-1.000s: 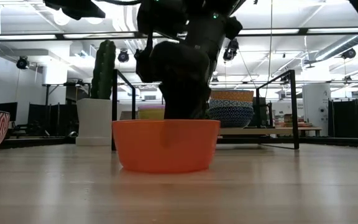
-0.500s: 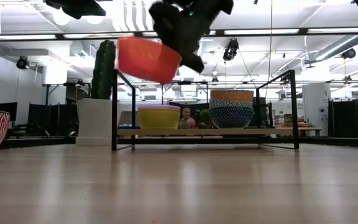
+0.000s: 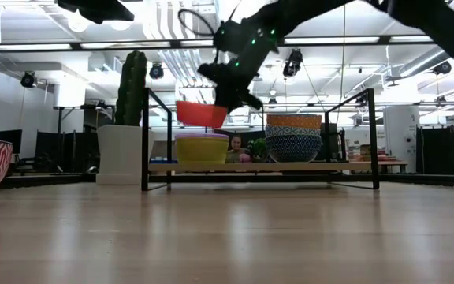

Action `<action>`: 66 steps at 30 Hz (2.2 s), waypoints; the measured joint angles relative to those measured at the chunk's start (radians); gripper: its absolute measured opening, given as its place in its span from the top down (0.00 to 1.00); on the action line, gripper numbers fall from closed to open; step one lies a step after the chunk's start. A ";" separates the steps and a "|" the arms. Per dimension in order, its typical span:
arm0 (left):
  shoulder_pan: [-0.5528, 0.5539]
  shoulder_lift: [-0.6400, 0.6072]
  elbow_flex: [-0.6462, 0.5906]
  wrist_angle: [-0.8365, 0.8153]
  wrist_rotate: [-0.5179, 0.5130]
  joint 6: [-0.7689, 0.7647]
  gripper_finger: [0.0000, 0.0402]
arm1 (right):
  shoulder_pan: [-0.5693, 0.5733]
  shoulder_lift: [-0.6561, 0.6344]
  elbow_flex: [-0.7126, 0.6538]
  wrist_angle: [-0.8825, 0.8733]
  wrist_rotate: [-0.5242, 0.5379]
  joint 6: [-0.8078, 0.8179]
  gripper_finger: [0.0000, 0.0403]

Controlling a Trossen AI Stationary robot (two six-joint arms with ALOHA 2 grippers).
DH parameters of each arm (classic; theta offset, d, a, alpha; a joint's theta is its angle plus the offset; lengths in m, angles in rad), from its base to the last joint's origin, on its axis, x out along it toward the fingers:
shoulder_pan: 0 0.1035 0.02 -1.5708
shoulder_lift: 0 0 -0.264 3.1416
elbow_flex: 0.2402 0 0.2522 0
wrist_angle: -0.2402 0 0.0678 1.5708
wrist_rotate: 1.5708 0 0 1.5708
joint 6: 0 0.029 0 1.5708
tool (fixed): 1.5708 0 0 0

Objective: Place and stack bowls onto a shelf
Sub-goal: Stack the orange bowl on the purple bowl, then stack the dark blue patterned bowl on the blue patterned bowl

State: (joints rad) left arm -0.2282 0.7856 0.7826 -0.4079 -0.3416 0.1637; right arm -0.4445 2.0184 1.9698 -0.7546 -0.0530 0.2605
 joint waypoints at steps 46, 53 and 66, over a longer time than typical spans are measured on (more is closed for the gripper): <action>0.000 0.000 0.000 0.003 0.000 -0.042 0.63 | 0.052 0.020 -0.064 0.026 0.236 -0.089 0.97; 0.000 0.000 -0.011 -0.016 0.001 -0.081 0.63 | 0.083 0.000 -0.047 -0.012 0.238 -0.090 0.97; 0.000 0.144 -0.014 -0.118 0.145 -0.372 0.63 | 0.347 -0.131 -0.169 -0.010 0.349 -0.181 0.97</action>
State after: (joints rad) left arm -0.2283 0.9298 0.7689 -0.5257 -0.1964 -0.2080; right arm -0.0972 1.8875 1.8007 -0.7651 0.2962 0.0793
